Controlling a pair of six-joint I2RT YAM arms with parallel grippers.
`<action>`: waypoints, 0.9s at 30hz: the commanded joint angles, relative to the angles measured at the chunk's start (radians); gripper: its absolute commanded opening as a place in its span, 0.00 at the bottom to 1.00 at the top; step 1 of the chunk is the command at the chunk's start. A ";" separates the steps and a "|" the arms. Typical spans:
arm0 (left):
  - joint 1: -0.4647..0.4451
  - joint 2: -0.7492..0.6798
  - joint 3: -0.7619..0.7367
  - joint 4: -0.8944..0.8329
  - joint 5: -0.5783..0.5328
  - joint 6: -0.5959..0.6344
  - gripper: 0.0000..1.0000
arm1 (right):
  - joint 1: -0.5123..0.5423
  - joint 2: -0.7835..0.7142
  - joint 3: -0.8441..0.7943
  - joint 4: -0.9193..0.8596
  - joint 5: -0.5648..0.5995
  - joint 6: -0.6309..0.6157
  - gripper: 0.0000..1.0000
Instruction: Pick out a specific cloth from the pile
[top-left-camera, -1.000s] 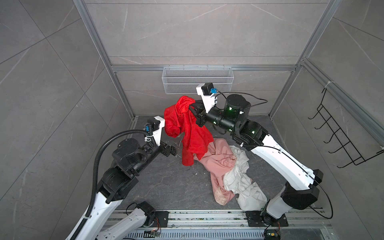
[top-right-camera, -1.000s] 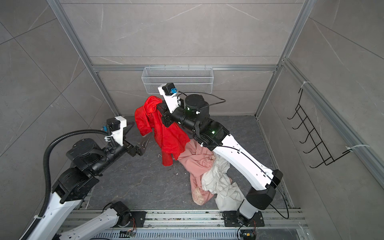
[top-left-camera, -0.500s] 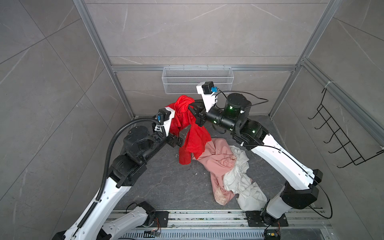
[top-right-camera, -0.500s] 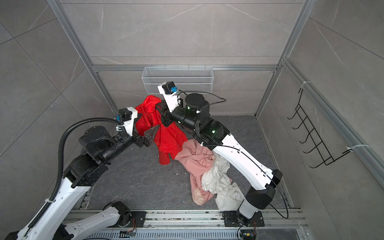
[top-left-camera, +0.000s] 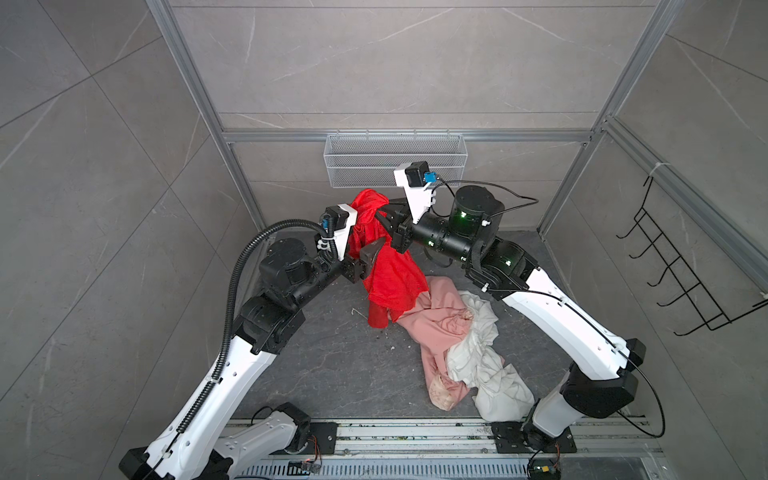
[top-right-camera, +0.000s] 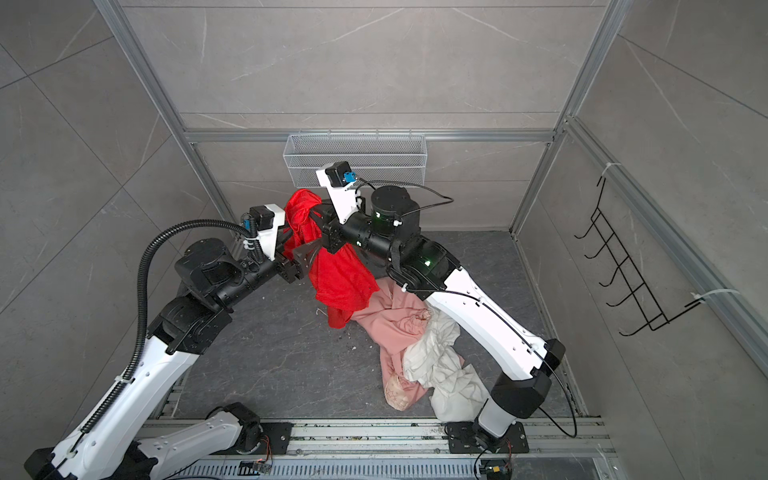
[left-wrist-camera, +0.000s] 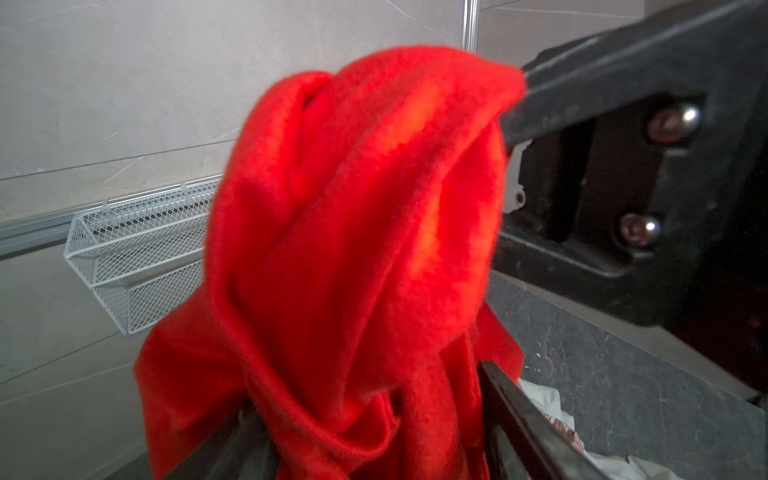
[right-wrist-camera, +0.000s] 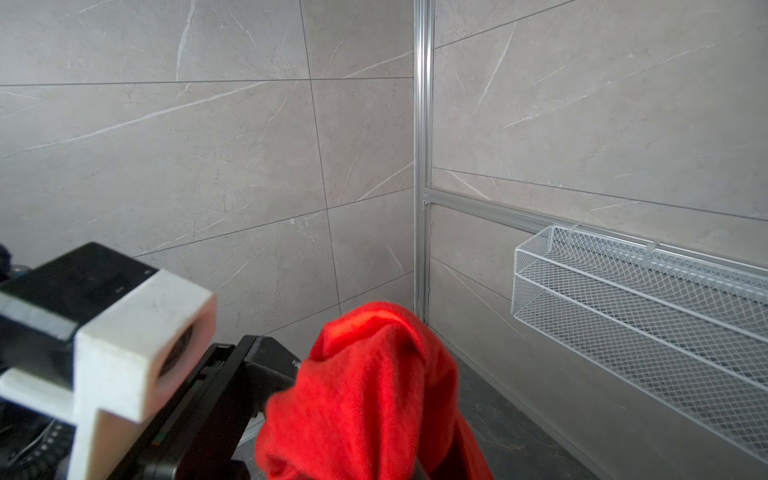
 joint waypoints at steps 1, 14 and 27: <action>0.004 0.003 -0.006 0.087 0.065 -0.038 0.60 | 0.000 -0.006 0.029 0.051 -0.012 0.013 0.00; 0.007 -0.003 -0.023 0.122 0.094 -0.075 0.16 | -0.001 -0.009 0.013 0.061 -0.006 0.019 0.00; 0.012 -0.019 -0.028 0.120 0.009 -0.096 0.00 | 0.000 -0.024 -0.016 0.065 0.026 0.020 0.27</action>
